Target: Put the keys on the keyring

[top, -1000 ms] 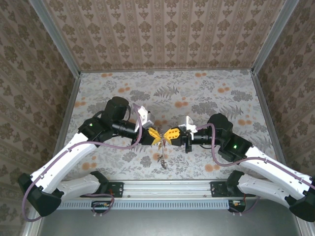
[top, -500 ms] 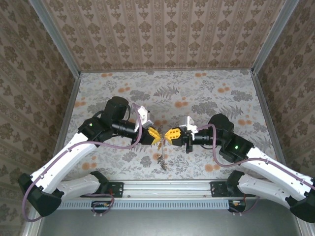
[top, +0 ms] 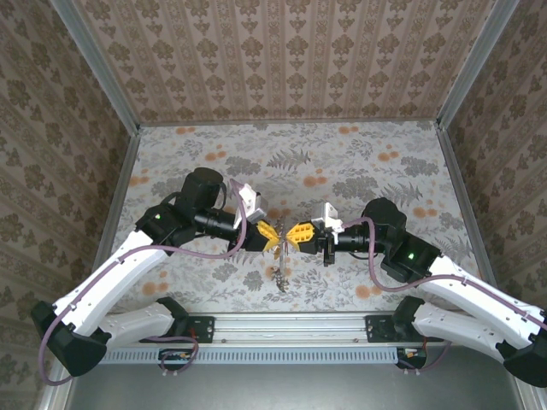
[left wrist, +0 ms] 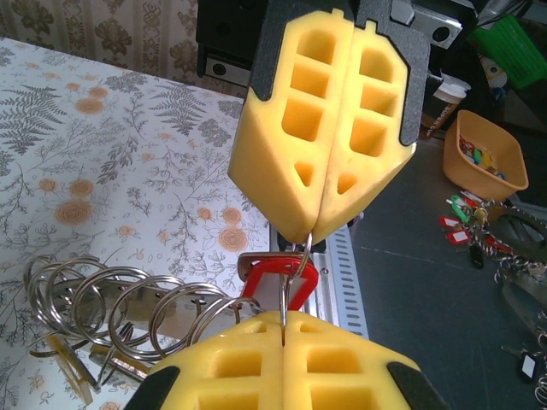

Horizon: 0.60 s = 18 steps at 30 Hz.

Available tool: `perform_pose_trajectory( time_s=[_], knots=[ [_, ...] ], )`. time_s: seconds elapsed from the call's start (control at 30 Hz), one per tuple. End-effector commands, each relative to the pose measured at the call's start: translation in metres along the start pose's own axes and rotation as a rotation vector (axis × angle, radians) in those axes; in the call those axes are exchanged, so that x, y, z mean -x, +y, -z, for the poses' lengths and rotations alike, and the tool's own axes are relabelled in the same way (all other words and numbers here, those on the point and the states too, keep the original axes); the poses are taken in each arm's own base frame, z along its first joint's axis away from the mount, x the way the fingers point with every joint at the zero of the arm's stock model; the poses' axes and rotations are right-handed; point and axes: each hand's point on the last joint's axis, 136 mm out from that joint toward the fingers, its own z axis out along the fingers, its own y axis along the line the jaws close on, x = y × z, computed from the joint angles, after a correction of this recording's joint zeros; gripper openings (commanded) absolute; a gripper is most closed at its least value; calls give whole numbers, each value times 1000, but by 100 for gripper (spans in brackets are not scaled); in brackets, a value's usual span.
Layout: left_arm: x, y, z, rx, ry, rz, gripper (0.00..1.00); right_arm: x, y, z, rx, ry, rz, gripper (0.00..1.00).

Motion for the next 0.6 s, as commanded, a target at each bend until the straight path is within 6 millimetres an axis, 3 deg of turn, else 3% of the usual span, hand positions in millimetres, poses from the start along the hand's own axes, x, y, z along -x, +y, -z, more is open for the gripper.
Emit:
perform_pose_trajectory(
  time_s=[0.0,0.57],
  knots=[
    [9,-5,5,-14,-37,-52,0,17,-1,3,-18,-30,44,0],
    [10,-5,6,-12,-40,-52,0,18,-4,1,-26,-36,50,0]
  ],
)
